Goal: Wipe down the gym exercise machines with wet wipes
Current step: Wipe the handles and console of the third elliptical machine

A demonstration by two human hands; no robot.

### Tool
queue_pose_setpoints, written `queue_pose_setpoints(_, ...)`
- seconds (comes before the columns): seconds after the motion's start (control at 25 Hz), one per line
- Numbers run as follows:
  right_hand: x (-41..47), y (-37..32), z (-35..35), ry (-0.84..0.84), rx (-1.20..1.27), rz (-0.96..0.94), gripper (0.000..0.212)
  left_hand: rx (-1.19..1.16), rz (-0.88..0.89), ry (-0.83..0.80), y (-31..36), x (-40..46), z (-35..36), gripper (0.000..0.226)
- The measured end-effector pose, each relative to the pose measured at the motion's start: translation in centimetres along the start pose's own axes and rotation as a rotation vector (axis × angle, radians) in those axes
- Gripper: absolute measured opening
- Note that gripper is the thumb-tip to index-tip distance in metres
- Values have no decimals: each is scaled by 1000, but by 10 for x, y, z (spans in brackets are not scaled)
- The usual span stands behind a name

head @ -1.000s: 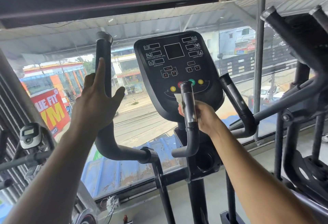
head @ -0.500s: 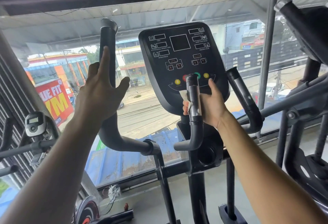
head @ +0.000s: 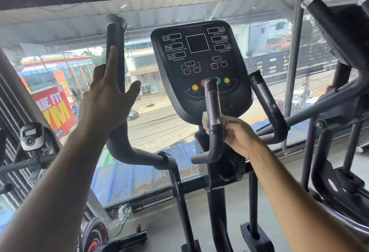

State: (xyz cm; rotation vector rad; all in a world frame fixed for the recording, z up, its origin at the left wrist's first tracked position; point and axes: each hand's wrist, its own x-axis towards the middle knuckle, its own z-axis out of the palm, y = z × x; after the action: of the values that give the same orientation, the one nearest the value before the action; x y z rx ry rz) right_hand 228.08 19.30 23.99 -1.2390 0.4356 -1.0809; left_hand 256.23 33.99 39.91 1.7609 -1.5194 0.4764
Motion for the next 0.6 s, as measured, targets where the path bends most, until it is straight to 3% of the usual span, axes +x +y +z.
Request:
queue_pose_setpoints(0.16,2,0,11,331,-46,-157,31,-2,4,7,0,0,0,87)
queue_pose_setpoints(0.24,23,-17,14,407,-36,-235,24,-9,8,4,1,-1,0,87)
queue_pose_setpoints(0.44,78,-46,6,380,118,-189,16,2,8,1,2,-1,0,88)
queue_pose_setpoints(0.6,86,-45,17,217,351,-52,33,11,7,0,0,0,1,88)
